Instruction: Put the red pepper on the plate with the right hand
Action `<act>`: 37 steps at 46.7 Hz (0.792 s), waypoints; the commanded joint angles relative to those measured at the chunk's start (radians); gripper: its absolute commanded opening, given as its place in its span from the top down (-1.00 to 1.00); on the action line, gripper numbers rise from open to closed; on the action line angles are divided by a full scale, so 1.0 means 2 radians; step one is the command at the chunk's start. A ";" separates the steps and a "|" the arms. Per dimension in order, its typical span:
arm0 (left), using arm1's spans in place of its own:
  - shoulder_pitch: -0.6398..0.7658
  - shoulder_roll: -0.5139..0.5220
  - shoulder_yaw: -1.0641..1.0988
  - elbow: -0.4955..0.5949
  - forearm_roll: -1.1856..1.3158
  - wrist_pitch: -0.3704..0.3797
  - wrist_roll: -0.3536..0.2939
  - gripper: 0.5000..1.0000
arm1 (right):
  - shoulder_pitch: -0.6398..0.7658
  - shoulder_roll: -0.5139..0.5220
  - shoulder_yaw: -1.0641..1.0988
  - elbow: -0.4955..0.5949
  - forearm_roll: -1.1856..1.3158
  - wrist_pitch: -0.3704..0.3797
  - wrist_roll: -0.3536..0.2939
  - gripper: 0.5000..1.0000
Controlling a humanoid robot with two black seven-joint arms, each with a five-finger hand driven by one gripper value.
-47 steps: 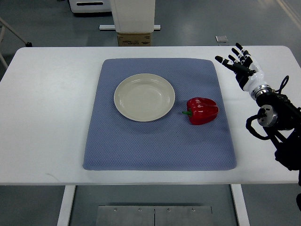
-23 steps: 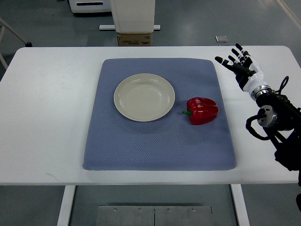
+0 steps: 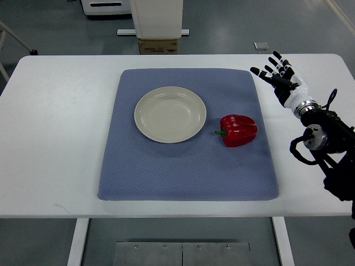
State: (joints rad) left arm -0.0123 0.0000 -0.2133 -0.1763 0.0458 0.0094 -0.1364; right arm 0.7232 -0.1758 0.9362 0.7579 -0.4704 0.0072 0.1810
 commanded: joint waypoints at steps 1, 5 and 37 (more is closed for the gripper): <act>0.000 0.000 0.000 0.000 0.000 0.000 0.000 -1.00 | 0.000 0.000 -0.003 0.000 0.000 0.001 0.002 -1.00; 0.000 0.000 0.000 0.000 0.000 0.000 0.000 -1.00 | 0.000 0.000 -0.003 0.001 0.000 0.001 0.003 -1.00; 0.001 0.000 0.000 0.000 0.000 0.000 0.000 -1.00 | 0.000 0.000 0.001 -0.003 0.000 -0.005 0.005 -1.00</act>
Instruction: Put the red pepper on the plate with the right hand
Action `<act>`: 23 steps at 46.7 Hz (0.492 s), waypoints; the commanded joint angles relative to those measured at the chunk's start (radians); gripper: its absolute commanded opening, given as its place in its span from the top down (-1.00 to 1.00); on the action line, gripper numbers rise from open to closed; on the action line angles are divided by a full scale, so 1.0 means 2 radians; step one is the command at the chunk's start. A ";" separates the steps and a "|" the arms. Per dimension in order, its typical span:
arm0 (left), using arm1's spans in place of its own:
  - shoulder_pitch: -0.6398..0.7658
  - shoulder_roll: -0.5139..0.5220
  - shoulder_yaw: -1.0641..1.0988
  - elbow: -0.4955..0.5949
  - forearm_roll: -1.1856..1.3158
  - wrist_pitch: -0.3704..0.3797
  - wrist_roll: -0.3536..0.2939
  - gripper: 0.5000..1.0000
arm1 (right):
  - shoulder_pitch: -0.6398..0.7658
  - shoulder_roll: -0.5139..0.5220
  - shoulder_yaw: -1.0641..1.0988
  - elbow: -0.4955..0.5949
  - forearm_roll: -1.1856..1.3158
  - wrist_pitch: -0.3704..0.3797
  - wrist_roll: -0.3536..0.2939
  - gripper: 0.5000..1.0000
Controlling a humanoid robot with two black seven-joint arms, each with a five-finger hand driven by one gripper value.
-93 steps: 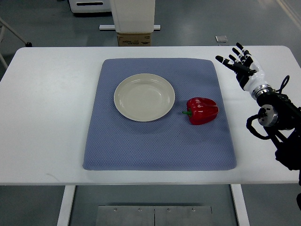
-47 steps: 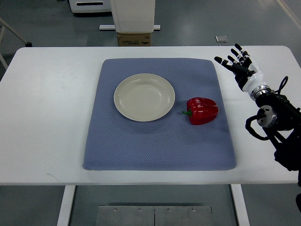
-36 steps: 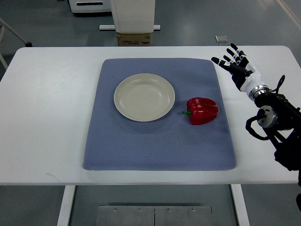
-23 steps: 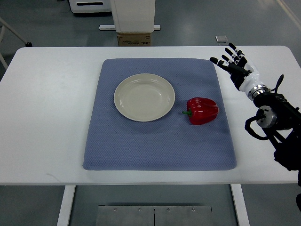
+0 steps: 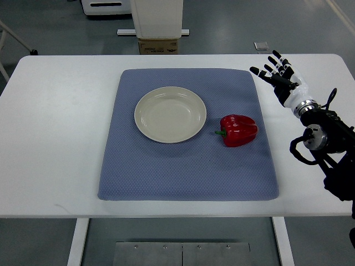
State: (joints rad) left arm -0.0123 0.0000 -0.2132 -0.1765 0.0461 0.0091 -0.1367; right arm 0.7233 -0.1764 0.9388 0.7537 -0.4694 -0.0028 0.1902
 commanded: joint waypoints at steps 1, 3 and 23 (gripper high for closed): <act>0.000 0.000 0.000 0.000 0.000 0.000 0.000 -1.00 | 0.000 0.001 0.000 -0.001 0.000 0.000 0.000 -1.00; 0.000 0.000 0.000 0.000 0.000 0.000 0.000 -1.00 | 0.000 0.001 0.000 -0.001 0.000 0.000 0.000 -1.00; 0.000 0.000 0.000 0.000 0.000 0.000 0.000 -1.00 | -0.003 -0.002 -0.005 0.003 0.000 0.008 0.000 -1.00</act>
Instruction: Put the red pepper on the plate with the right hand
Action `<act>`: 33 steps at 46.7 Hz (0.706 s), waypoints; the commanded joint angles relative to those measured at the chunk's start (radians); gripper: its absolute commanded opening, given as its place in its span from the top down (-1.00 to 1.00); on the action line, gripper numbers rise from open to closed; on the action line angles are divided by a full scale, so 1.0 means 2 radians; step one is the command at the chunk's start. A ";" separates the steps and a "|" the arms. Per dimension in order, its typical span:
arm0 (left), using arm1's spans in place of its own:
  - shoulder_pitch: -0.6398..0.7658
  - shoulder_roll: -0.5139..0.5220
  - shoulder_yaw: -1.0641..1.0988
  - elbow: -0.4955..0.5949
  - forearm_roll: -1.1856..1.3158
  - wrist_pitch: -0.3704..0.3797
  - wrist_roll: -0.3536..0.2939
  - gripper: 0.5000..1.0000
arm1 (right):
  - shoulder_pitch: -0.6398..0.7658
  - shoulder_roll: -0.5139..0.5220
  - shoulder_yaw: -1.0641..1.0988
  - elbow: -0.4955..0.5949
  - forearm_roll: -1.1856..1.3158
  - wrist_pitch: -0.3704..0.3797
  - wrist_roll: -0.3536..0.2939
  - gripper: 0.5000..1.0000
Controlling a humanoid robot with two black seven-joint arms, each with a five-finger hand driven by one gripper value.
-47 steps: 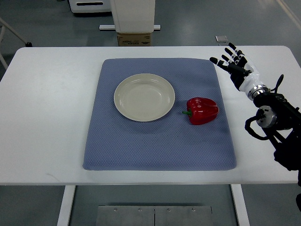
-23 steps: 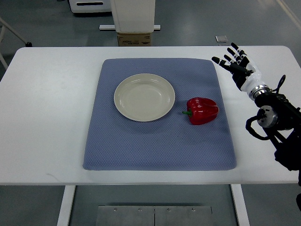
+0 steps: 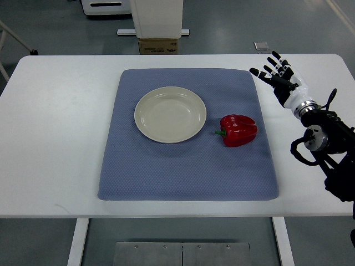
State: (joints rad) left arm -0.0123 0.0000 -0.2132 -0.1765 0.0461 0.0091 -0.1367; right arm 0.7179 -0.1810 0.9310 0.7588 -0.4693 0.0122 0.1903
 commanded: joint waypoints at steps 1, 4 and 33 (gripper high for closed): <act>0.000 0.000 0.000 0.000 0.000 0.000 0.000 -1.00 | 0.001 0.000 -0.001 0.000 0.000 0.000 0.000 -1.00; 0.000 0.000 0.000 0.000 0.000 0.000 0.000 -1.00 | 0.002 0.001 -0.001 0.000 -0.001 0.000 -0.001 -1.00; 0.000 0.000 0.000 0.000 0.000 0.000 0.000 -1.00 | 0.019 -0.049 -0.067 0.044 -0.002 0.033 -0.002 -0.99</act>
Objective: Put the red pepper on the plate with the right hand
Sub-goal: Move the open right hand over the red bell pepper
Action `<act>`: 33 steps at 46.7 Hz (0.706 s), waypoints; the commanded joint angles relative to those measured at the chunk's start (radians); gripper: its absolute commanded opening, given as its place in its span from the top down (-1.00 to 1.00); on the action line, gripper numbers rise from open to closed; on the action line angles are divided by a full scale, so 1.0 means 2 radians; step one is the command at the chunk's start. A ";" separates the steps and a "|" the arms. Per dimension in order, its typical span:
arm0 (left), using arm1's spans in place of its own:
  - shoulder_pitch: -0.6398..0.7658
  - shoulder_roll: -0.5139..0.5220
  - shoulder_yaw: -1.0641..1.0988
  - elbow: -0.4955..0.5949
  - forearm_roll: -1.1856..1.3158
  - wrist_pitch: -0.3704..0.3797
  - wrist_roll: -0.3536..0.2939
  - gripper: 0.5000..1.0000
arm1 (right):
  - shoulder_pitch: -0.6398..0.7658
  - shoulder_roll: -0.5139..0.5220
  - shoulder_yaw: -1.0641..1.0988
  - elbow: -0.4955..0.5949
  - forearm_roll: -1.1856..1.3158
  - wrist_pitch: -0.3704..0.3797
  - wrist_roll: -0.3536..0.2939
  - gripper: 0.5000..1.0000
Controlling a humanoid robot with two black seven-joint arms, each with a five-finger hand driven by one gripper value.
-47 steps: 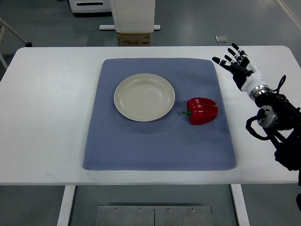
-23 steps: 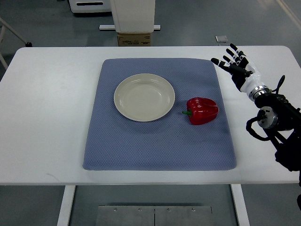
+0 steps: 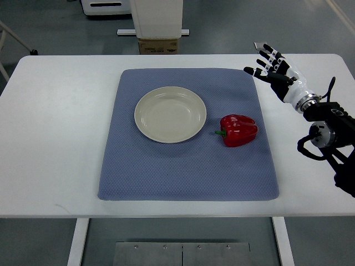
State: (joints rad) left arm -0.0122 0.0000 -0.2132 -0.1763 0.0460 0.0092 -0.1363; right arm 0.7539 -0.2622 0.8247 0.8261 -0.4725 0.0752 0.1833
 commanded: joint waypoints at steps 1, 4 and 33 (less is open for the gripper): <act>0.000 0.000 0.000 0.000 0.000 0.000 0.000 -1.00 | 0.003 -0.012 -0.019 0.014 -0.001 0.003 0.002 -0.99; 0.000 0.000 0.000 0.000 0.000 0.000 0.000 -1.00 | 0.008 -0.025 -0.038 0.025 -0.002 0.009 0.003 -0.99; 0.000 0.000 0.000 0.000 0.000 0.000 0.000 -1.00 | 0.061 -0.134 -0.205 0.128 -0.110 0.059 0.043 -0.98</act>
State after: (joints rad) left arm -0.0122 0.0000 -0.2132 -0.1764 0.0460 0.0092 -0.1364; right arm 0.8641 -0.5195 0.4428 1.0706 -0.6526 0.1932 0.2551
